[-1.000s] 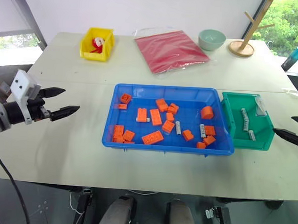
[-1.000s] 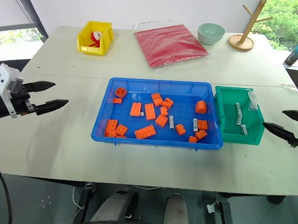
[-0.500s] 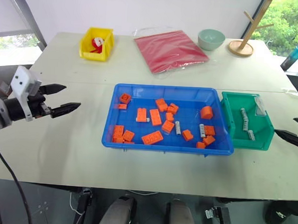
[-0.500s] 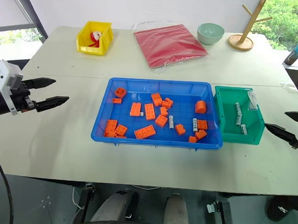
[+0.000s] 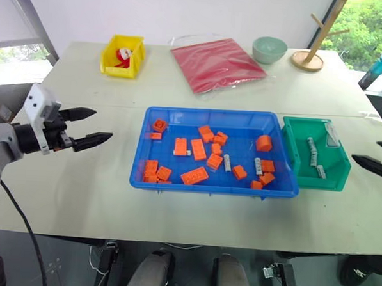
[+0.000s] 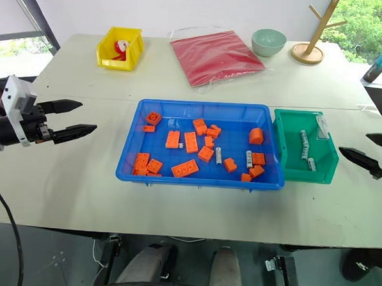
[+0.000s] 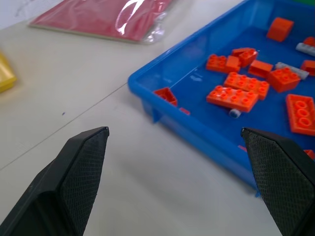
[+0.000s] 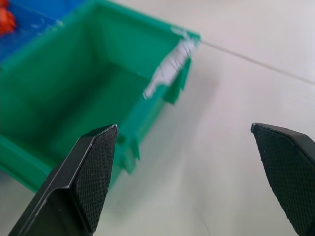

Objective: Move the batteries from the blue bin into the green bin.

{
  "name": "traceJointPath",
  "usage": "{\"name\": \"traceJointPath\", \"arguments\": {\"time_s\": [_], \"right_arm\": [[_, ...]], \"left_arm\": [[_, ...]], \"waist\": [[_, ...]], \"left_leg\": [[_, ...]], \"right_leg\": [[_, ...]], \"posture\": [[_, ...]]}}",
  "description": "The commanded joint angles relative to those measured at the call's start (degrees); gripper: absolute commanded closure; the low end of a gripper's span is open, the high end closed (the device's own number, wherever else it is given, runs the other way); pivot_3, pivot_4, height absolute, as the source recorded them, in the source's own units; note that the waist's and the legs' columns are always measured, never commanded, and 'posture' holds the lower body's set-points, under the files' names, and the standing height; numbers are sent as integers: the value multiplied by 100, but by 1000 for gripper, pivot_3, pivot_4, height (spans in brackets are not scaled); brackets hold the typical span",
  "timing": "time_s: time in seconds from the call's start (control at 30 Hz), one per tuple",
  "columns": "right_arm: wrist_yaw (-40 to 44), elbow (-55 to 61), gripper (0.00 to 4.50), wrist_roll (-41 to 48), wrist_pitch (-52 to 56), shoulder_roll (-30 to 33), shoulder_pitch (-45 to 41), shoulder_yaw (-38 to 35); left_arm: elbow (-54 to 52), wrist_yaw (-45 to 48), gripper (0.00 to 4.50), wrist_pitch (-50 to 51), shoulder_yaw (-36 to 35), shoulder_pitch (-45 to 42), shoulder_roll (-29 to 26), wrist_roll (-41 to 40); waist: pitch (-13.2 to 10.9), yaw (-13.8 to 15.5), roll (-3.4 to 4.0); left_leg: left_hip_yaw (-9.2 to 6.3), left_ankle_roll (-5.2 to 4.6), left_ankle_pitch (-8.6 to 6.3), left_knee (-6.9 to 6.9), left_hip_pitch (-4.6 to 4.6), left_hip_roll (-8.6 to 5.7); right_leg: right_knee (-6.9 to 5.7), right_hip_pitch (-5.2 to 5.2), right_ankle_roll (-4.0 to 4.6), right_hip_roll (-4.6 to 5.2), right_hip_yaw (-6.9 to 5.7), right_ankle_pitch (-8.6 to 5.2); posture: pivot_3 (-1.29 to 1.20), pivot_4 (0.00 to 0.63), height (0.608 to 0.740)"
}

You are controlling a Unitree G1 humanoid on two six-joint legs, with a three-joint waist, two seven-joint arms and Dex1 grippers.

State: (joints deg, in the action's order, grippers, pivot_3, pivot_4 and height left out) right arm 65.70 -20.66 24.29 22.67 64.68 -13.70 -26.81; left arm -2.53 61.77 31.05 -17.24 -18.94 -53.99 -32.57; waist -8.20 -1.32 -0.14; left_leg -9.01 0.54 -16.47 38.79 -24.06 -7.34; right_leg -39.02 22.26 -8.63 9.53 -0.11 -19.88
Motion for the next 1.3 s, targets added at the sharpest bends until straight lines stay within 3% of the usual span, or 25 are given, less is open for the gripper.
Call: {"name": "traceJointPath", "arguments": {"time_s": [0.03, 0.17, 0.33, 0.57, 0.7, 0.97, 1.3], "right_arm": [[428, 1161, 39, 545, 493, 197, -659, 433], [725, 1934, 39, 679, 766, -110, -1802, 1429], [199, 2243, 39, 57, 888, -1266, -3141, 2864], [-851, 2216, 39, -1100, 684, -2928, -3426, 4241], [-1072, 2245, 39, -1806, 55, -3317, -3146, 4869], [-1722, 1642, 39, -3007, -1790, -3688, -2796, 5408], [-2502, 304, 39, -3928, -3432, -4248, -2975, 5471]], "left_arm": [[-388, 135, 0, 211, 74, -309, -34, -311], [-813, 353, 0, 455, 333, -539, -103, -535], [-1217, 542, 0, 525, 502, -543, -167, -609], [-1564, 543, 0, 572, 595, -314, -165, -593], [-1624, 570, 0, 474, 593, -93, -204, -500], [-1725, 415, 0, 549, 635, -132, -104, -566], [-1534, 405, 0, 622, 815, -586, -37, -594]], "waist": [[-2, -15, 3], [-4, -83, 3], [-8, -127, -5], [-8, -119, -5], [-8, -122, -5], [-8, -146, -5], [-8, -240, -5]], "left_leg": [[1, 0, 0, 1, -1, 0], [-1, 0, 0, 4, -10, 1], [-10, 1, 0, 7, -17, 2], [-27, 1, 1, 13, -36, -8], [-34, 2, 1, 15, -36, -12], [-41, 4, 2, 17, -35, -17], [-46, 6, 4, 15, -34, -16]], "right_leg": [[0, 1, 0, 0, 0, 0], [-1, 4, 0, 1, -3, 0], [-2, 8, 0, -1, -5, 0], [-17, 28, 0, -1, -5, 0], [-24, 30, 0, -3, -5, 0], [-30, 30, 0, -6, -6, 0], [-34, 30, 0, -11, -7, 0]], "posture": [[0, 150, 717], [0, 150, 717], [0, 150, 717], [0, 150, 717], [0, 150, 717], [0, 150, 717], [0, 150, 717]]}}
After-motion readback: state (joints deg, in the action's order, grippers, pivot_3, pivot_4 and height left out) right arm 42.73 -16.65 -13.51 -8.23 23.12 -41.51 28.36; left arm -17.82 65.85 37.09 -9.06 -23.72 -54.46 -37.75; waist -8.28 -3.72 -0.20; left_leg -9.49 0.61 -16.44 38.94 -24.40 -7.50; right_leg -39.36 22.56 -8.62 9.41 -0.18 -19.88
